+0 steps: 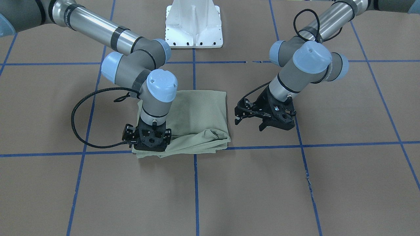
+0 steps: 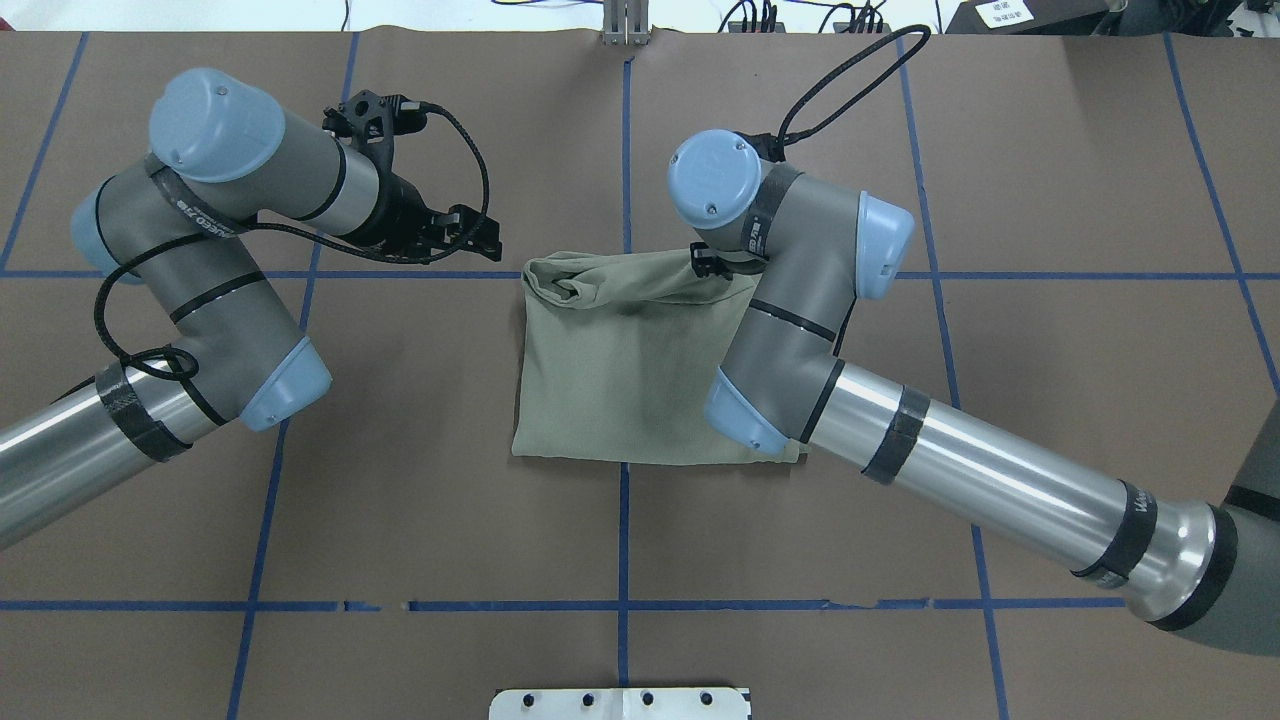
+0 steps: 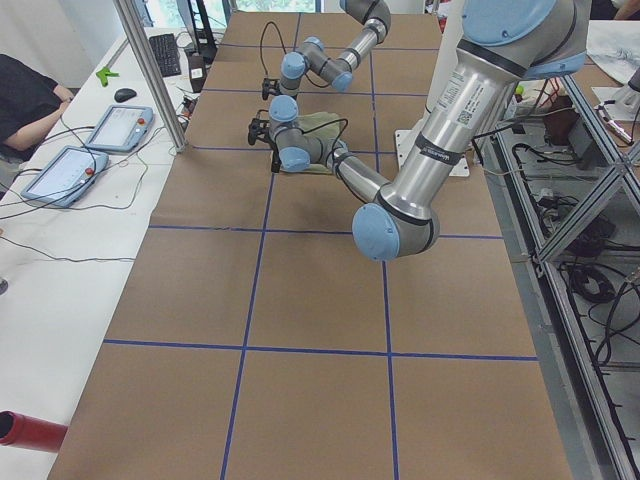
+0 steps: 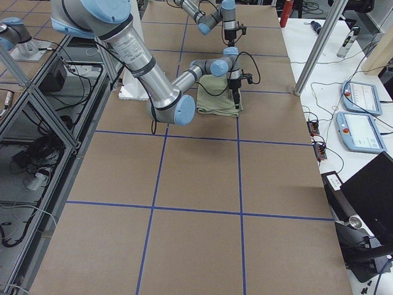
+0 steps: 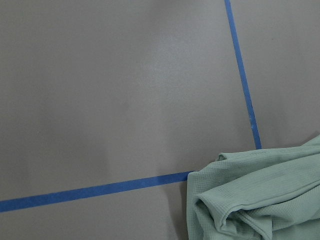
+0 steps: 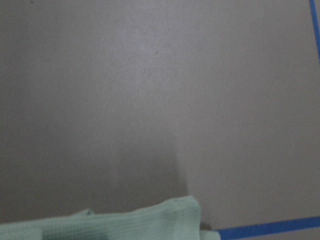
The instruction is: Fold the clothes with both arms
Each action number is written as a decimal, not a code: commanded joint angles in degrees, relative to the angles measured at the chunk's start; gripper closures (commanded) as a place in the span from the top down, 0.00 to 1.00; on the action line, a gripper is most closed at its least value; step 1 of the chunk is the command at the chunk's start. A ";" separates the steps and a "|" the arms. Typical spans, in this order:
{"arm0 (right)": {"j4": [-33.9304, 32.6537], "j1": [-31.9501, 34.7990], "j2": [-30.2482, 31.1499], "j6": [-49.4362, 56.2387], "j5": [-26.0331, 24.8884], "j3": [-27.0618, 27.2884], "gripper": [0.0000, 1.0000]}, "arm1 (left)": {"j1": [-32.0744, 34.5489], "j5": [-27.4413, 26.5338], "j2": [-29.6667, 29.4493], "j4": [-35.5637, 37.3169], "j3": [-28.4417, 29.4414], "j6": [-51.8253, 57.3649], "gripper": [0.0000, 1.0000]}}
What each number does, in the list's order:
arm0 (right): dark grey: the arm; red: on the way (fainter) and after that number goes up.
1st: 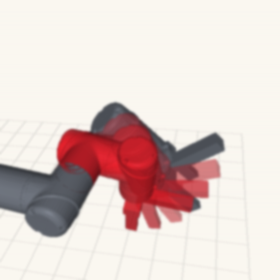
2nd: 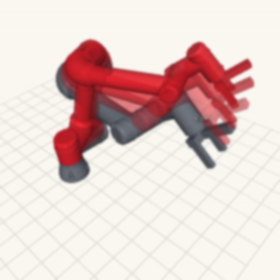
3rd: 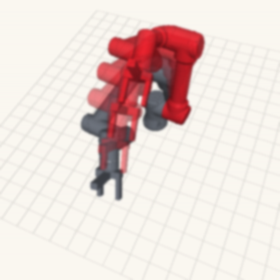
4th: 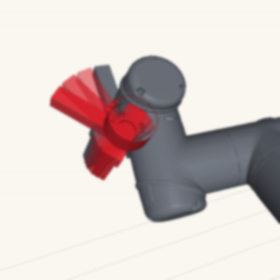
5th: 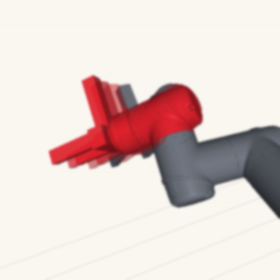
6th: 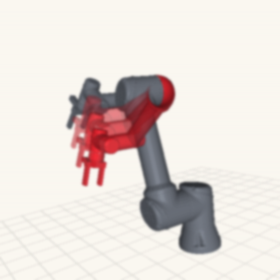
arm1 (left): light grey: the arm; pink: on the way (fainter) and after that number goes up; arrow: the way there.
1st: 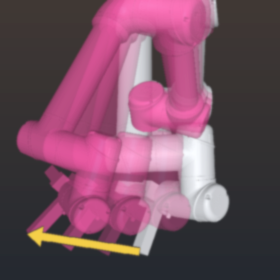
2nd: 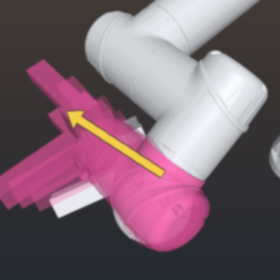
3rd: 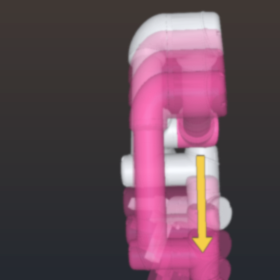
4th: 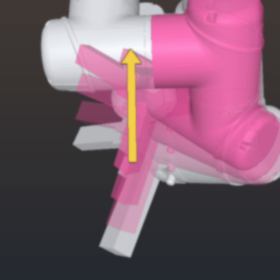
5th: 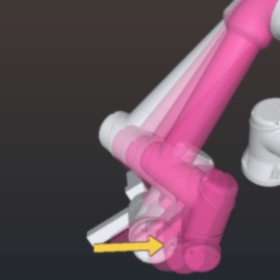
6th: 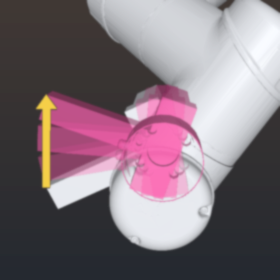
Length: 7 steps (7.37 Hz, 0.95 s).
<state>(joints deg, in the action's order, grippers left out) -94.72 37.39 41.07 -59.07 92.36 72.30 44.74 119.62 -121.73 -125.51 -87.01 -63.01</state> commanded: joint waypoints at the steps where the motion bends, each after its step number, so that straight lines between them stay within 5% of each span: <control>1: 0.76 4.42 -3.27 -0.08 -1.92 -6.88 1.00 | 0.00 0.00 0.00 0.00 -0.18 -0.09 1.00; 3: 2.42 8.99 -3.71 3.67 0.43 -8.05 1.00 | -0.61 -0.09 -0.26 0.78 0.08 -0.18 1.00; 5: 8.29 12.70 -3.02 8.34 9.82 -7.70 1.00 | -4.19 -1.14 -1.14 1.32 0.44 -6.48 1.00; 7: 9.11 12.88 -2.32 8.45 11.26 -6.74 1.00 | -9.82 -8.04 -4.28 7.51 0.87 -8.00 1.00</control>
<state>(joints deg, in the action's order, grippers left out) -86.32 49.97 38.18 -51.03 102.38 64.89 38.28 115.72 -124.03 -121.98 -86.39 -70.05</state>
